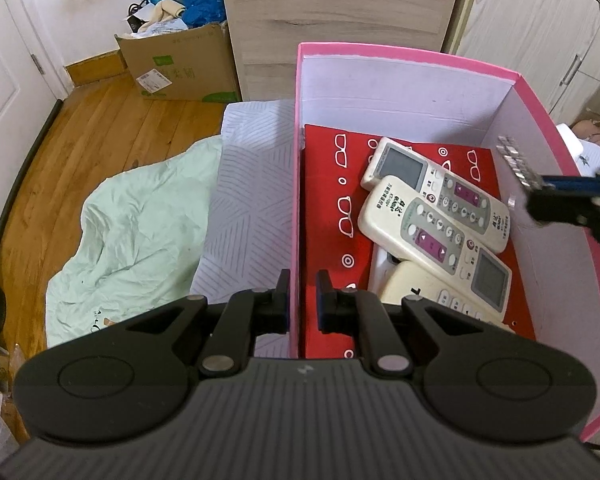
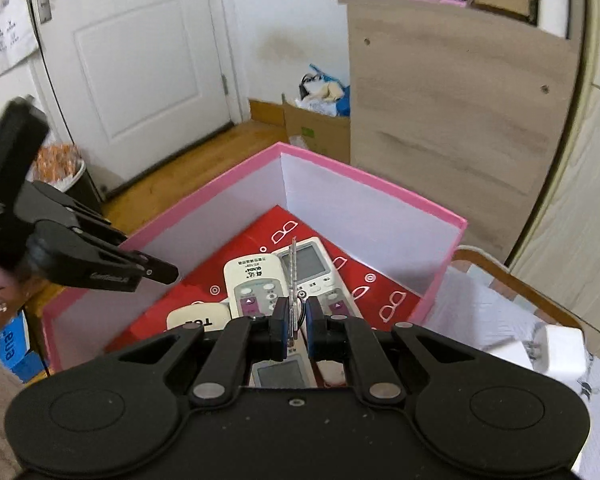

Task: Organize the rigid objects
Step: 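Lower the keys onto the remotes in the box and open the right tool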

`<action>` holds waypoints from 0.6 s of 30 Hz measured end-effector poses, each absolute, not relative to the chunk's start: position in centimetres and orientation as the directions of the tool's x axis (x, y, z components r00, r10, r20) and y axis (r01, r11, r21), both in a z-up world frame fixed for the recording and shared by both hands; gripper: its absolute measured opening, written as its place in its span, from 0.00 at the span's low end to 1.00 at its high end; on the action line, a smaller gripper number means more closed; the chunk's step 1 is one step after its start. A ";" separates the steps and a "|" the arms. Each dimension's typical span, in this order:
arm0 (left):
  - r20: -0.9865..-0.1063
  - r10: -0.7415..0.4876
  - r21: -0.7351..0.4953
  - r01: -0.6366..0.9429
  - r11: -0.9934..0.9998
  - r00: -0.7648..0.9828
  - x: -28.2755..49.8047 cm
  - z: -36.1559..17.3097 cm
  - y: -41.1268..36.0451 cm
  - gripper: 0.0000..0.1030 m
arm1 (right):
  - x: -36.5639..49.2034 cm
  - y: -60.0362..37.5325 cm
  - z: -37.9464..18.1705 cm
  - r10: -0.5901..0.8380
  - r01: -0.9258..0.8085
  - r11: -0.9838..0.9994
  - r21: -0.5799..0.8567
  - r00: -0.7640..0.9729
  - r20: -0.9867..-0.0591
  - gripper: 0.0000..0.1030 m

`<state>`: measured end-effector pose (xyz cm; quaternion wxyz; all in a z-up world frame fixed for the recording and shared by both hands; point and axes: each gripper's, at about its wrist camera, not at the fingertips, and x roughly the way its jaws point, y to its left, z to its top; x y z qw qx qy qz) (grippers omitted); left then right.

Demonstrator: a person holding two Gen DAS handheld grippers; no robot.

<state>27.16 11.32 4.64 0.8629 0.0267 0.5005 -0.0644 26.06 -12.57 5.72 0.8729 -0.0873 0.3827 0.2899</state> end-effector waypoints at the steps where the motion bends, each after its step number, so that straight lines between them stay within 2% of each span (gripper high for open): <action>1: -0.864 -0.084 -0.016 0.140 0.990 0.496 27.1 4.6 11.2 0.08 | 26.6 -12.2 5.5 0.417 -0.562 0.825 0.058 0.536 -0.734 0.10; 13: -0.863 -0.085 -0.012 0.148 0.989 0.499 27.0 4.5 11.0 0.09 | 29.7 -9.7 3.5 0.303 -0.505 0.863 -0.010 0.533 -0.790 0.10; 18: -0.863 -0.078 -0.007 0.143 0.990 0.500 26.9 4.6 10.9 0.09 | 30.5 -8.6 3.6 0.297 -0.492 0.871 -0.015 0.550 -0.780 0.18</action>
